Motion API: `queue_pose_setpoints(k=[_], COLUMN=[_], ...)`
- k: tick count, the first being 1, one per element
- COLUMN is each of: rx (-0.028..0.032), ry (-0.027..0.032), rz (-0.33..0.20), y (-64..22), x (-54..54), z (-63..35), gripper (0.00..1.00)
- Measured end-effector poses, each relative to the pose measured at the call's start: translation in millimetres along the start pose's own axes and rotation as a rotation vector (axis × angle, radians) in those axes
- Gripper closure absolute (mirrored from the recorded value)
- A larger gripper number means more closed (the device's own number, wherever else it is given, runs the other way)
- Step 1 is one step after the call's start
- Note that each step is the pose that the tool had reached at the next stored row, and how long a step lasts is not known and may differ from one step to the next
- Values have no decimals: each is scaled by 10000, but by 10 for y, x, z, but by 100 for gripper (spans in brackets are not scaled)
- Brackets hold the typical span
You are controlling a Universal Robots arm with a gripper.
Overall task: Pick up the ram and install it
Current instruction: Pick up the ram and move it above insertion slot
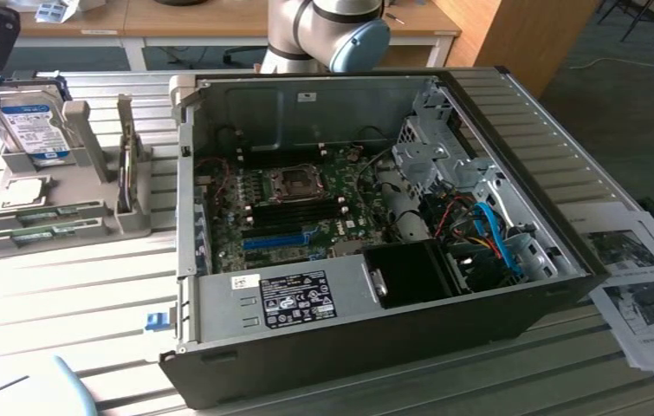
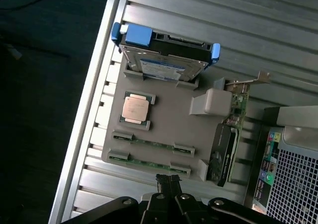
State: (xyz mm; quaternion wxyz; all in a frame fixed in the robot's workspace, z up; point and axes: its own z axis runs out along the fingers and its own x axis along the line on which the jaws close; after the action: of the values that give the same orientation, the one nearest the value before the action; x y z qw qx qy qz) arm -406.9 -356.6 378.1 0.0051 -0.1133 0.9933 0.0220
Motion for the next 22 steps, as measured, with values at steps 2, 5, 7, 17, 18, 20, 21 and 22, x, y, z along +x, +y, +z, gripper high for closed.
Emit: queue_pose_setpoints(k=[2, 5, 7, 17, 18, 20, 21, 22], rx=[-3, -7, -10, -24, -25, -28, -29, -31], ry=[8, 21, 28, 68, 72, 80, 85, 88], rz=[-188, -482, -666, -1590, -1682, -1869, -1960, -2050], y=[0, 0, 0, 0, 0, 0, 0, 0], x=[0, 0, 0, 0, 0, 0, 0, 0], z=[0, 0, 0, 0, 0, 0, 0, 0], gripper=[91, 91, 91, 91, 91, 91, 91, 91])
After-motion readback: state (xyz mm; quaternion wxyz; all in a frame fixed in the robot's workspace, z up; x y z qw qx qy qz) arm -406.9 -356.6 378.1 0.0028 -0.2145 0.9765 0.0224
